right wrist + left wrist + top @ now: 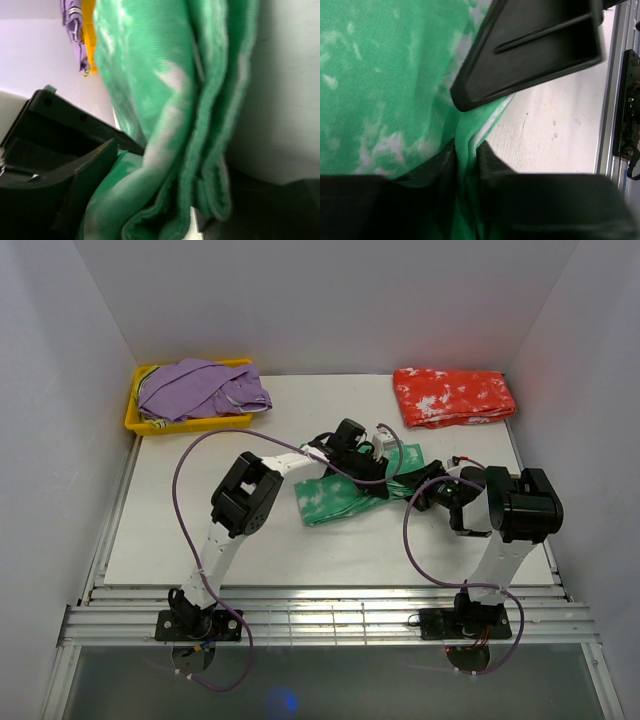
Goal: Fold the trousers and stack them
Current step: Neatly place the folded trousers to the corner
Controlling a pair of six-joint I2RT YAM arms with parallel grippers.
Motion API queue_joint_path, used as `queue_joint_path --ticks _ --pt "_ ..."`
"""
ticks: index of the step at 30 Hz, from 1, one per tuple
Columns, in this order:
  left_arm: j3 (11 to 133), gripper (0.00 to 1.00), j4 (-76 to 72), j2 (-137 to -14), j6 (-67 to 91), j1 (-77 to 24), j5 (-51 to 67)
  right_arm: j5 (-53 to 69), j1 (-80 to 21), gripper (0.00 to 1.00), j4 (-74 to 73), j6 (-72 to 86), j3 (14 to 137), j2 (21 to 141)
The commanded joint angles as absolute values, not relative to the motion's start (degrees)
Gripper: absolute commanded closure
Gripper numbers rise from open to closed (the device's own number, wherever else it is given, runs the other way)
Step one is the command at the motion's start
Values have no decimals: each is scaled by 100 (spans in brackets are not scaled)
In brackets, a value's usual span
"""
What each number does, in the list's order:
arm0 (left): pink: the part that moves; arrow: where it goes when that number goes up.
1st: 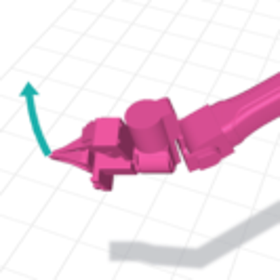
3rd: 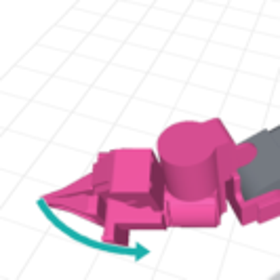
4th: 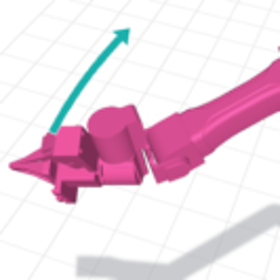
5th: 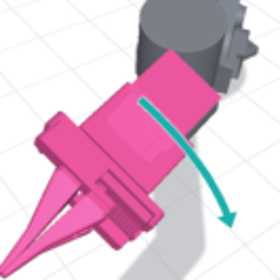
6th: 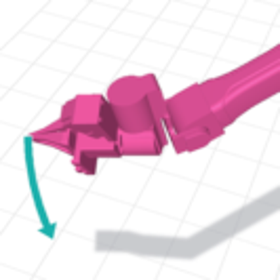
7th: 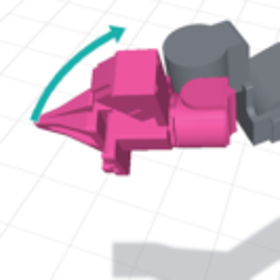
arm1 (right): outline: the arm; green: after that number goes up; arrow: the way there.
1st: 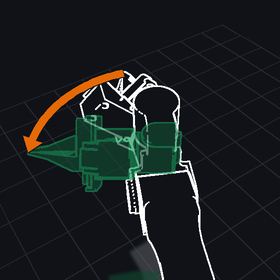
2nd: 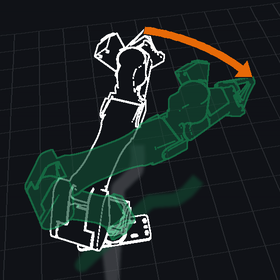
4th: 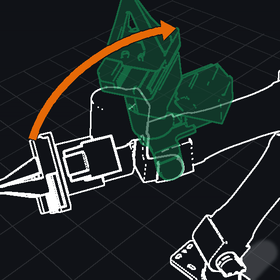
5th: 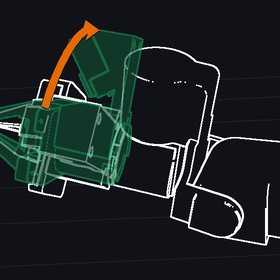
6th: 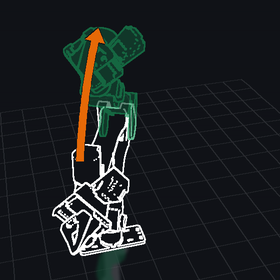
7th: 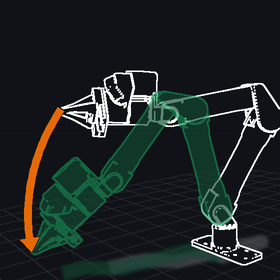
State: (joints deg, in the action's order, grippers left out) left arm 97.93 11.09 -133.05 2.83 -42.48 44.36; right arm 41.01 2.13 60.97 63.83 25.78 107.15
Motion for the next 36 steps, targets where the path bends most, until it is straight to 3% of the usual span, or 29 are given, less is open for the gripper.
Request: queue_joint_path --ticks 1,5,6,10,12,15,19,23,27,36 --pt "9450 62 1555 -12817 290 -4421 4825 3674 105 40 6109 5986 2628 10750" --pt "8372 40 1099 -11525 842 -4088 4930 3657 114 89 5688 5503 2610 10171" --pt "8158 39 1099 -11235 992 -3826 4957 3639 114 92 5617 5441 2593 10073" --pt "6735 35 897 -9557 1844 -2929 4870 3665 105 92 5082 5046 2715 9625" --pt "6060 20 1027 -8794 2135 -2403 4633 3639 88 92 4949 4931 2768 9361" --pt "5409 16 1406 -8351 2205 -1936 4351 3542 0 92 4325 4317 3128 9044" --pt "4598 16 645 -8533 2776 -1653 4376 3542 -184 92 3798 3842 3804 9131" --pt "4640 16 53 -9043 3067 -1644 4465 3376 -263 92 2780 2710 5163 9325" --pt "5018 15 53 -9465 3076 -1652 4579 2980 -352 92 1672 1252 6482 9693" --pt "5151 10 448 -9502 2479 -1652 4755 2277 -369 92 1248 26 8287 10722"
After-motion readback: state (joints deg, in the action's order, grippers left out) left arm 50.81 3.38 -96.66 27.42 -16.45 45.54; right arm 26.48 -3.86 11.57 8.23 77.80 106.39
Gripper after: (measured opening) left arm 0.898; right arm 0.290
